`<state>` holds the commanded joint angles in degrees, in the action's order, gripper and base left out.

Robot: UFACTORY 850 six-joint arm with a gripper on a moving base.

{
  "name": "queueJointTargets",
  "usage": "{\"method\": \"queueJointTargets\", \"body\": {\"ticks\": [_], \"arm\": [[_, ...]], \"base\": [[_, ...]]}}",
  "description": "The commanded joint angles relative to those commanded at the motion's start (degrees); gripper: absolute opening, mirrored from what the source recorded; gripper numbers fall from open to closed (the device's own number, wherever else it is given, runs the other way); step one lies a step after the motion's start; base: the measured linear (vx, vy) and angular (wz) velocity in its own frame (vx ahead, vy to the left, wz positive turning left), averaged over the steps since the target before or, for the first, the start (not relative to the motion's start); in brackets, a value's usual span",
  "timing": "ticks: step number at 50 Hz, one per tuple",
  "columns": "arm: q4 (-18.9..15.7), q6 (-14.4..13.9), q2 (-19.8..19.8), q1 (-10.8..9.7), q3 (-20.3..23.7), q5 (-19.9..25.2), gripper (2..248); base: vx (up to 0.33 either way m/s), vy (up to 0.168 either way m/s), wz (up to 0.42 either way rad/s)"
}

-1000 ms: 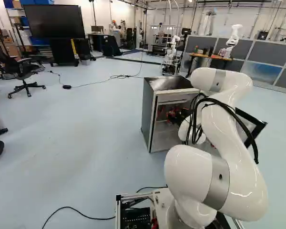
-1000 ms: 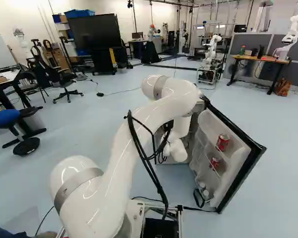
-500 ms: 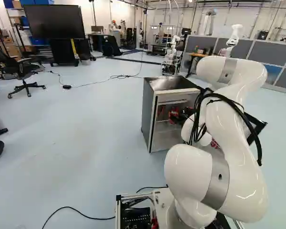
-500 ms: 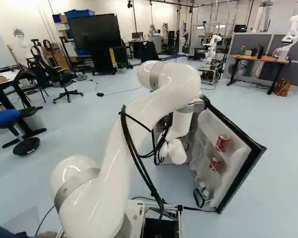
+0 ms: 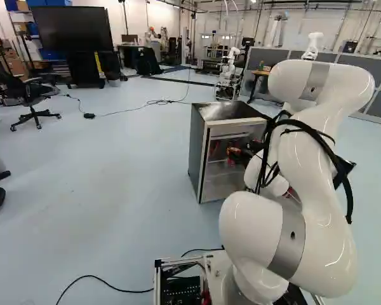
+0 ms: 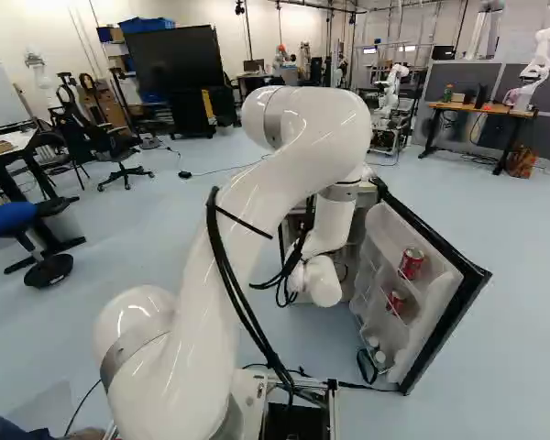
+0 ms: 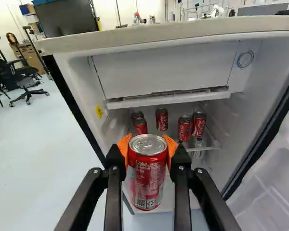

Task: Grab a drink from the fridge

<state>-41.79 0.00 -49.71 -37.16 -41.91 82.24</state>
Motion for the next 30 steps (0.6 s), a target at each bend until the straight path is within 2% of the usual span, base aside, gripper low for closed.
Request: {"method": "queueJointTargets", "body": {"ticks": [30], "arm": [[0.00, 0.00, 5.73, 0.02, 2.65, 0.00, 98]], "base": [[0.000, 0.000, 0.000]]}}
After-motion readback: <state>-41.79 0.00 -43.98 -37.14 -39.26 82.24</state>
